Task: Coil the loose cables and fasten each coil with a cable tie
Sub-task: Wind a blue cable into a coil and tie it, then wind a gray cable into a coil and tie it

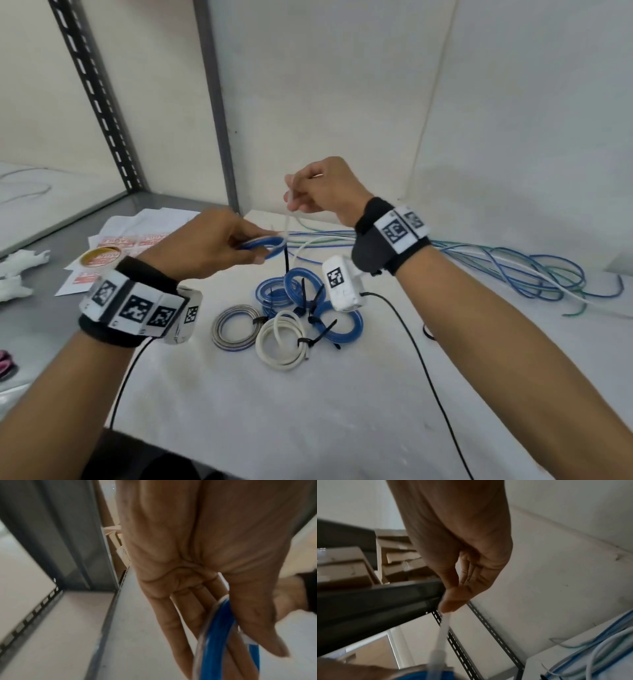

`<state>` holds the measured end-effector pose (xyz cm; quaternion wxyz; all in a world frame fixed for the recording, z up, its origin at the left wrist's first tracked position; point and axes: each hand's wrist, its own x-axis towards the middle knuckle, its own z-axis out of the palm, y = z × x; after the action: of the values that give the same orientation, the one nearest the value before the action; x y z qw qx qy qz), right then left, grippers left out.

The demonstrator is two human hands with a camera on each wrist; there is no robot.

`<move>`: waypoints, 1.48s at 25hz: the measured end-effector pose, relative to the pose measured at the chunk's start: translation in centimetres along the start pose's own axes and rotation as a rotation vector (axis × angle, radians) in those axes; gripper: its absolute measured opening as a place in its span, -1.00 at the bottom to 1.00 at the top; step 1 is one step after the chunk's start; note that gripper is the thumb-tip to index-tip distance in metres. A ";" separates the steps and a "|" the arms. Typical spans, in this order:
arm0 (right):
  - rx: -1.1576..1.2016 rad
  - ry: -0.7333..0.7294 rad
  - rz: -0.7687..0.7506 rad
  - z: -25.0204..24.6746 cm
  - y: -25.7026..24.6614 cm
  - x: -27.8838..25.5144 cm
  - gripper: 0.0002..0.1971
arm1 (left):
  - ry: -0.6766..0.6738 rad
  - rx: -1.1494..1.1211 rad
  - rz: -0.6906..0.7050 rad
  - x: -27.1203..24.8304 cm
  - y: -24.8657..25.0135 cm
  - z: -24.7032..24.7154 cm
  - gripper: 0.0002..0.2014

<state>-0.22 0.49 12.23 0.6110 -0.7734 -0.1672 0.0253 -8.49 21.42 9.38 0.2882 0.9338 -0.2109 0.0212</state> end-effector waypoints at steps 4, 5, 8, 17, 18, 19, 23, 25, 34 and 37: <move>-0.145 0.022 0.039 5.3 3.0 1.4 -0.82 | -0.091 0.278 -0.149 0.7 -5.1 3.3 -0.57; -0.195 -0.008 0.061 6.2 4.1 1.5 -0.82 | -0.153 0.271 -0.193 0.6 -5.7 4.2 -0.61; -0.374 -0.137 0.073 7.2 6.9 1.2 -0.87 | -0.251 0.272 -0.245 0.6 -7.1 5.8 -0.57; -0.456 -0.007 0.107 -1.4 10.2 0.9 -0.86 | 0.202 0.098 -0.108 6.9 -1.8 5.4 -0.90; -0.503 0.019 0.136 -3.5 11.7 1.0 -0.86 | 0.248 0.083 -0.081 8.2 -0.4 6.0 -0.90; -0.592 0.034 0.168 -5.5 13.2 1.1 -0.88 | 0.267 0.061 -0.060 9.5 0.8 6.6 -0.90; -0.869 0.008 0.391 -11.7 19.7 1.0 -0.65 | 0.051 0.059 -0.036 15.3 3.9 10.6 -0.87; -0.933 -0.106 0.452 -12.5 21.4 1.7 -0.46 | -0.057 0.117 -0.080 17.3 3.7 12.9 -0.86; -1.250 -0.260 0.265 -13.3 21.6 1.9 -0.84 | -0.242 0.243 -0.115 20.0 2.2 17.4 -0.55; -1.100 -0.234 0.120 -14.5 18.1 0.6 -0.79 | -0.219 0.236 -0.036 20.2 4.1 17.8 -0.55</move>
<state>8.00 -16.48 -1.24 0.0929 -0.9781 -0.1780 0.0547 6.75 0.95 -0.02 0.1519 0.9616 -0.2204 -0.0613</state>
